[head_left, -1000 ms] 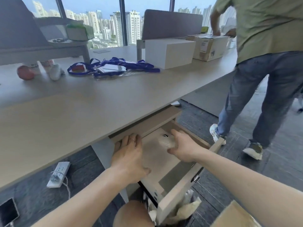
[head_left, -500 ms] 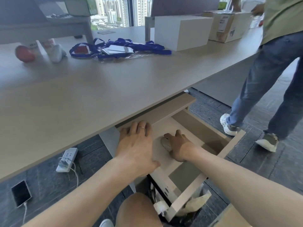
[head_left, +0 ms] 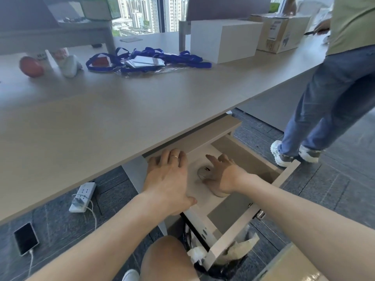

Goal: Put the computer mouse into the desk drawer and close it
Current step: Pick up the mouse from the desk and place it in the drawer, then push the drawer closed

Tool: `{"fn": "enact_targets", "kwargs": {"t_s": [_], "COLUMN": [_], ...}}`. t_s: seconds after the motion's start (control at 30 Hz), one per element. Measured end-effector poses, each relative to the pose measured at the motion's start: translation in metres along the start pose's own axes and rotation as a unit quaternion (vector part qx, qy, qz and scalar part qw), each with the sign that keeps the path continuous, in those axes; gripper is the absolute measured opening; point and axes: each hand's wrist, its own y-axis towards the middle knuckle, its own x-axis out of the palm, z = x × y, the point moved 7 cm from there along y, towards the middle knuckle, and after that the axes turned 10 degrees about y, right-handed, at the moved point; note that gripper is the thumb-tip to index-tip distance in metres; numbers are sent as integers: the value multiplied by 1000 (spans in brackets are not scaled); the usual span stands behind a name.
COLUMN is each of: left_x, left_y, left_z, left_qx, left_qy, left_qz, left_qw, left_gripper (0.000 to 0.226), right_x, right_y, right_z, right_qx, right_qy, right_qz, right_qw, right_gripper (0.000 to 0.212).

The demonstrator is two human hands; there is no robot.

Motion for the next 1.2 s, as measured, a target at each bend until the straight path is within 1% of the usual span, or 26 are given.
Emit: {"fn": "enact_targets", "kwargs": {"t_s": [0.07, 0.17, 0.23, 0.33, 0.37, 0.43, 0.5, 0.53, 0.57, 0.6, 0.67, 0.7, 0.73, 0.8, 0.9, 0.97, 1.1, 1.13, 1.2], "left_x": [2, 0, -2, -4, -5, -7, -7, -7, -7, -7, -8, -8, -8, -8, -11, -14, -17, -17, -18], "left_y": [0, -1, -3, -8, -10, -15, -21, -24, -26, -28, -28, -27, -26, -23, -20, -18, -21, -22, -24], "left_z": [-2, -1, 0, -1, -1, -2, -2, -1, -1, -1, -3, -5, -6, -9, -11, -12, -14, -15, -18], "left_qx": [-2, 0, -4, -10, -12, -29, -51, -61, -72, -84, -104, -108, -108, -104, -102, -101, -82, -75, -59], "left_qy": [-6, -12, -20, -50, -60, -76, -91, -100, -112, -127, -156, -164, -168, -163, -137, -121, -96, -90, -84], "left_qz": [-14, -25, -41, -64, -68, -71, -77, -80, -81, -82, -80, -85, -92, -114, -128, -118, -88, -76, -49], "left_qw": [1000, 1000, 999, 997, 996, 994, 992, 990, 988, 985, 979, 977, 976, 975, 977, 980, 988, 990, 993], "left_gripper": [117, 118, 121, 125, 126, 126, 127, 128, 127, 125, 123, 123, 124, 126, 127, 123, 118, 118, 117], "right_x": [-26, -58, -67, -62, -58, -49, -32, -21, -9, 4, 25, 31, 35, 40, 42, 41, 37, 37, 37], "right_y": [-17, -55, -80, -114, -125, -143, -152, -155, -158, -159, -163, -164, -163, -158, -147, -137, -116, -110, -96], "right_z": [2, 23, 46, 72, 80, 92, 104, 110, 111, 109, 95, 87, 80, 73, 66, 58, 37, 32, 25], "right_qx": [-42, -90, -83, -56, -39, -4, 51, 87, 121, 153, 189, 194, 192, 185, 186, 180, 159, 158, 164], "right_qy": [24, 13, 18, 42, 65, 149, 281, 357, 435, 516, 666, 713, 744, 782, 800, 803, 807, 808, 814], "right_qz": [28, 94, 138, 195, 217, 251, 241, 222, 199, 171, 112, 92, 77, 65, 63, 59, 56, 57, 59], "right_qw": [998, 991, 987, 978, 973, 956, 927, 903, 870, 825, 712, 668, 635, 592, 567, 565, 566, 565, 554], "right_gripper": [84, 70, 66, 72, 75, 84, 96, 102, 105, 103, 87, 80, 76, 73, 75, 73, 63, 65, 74]}}
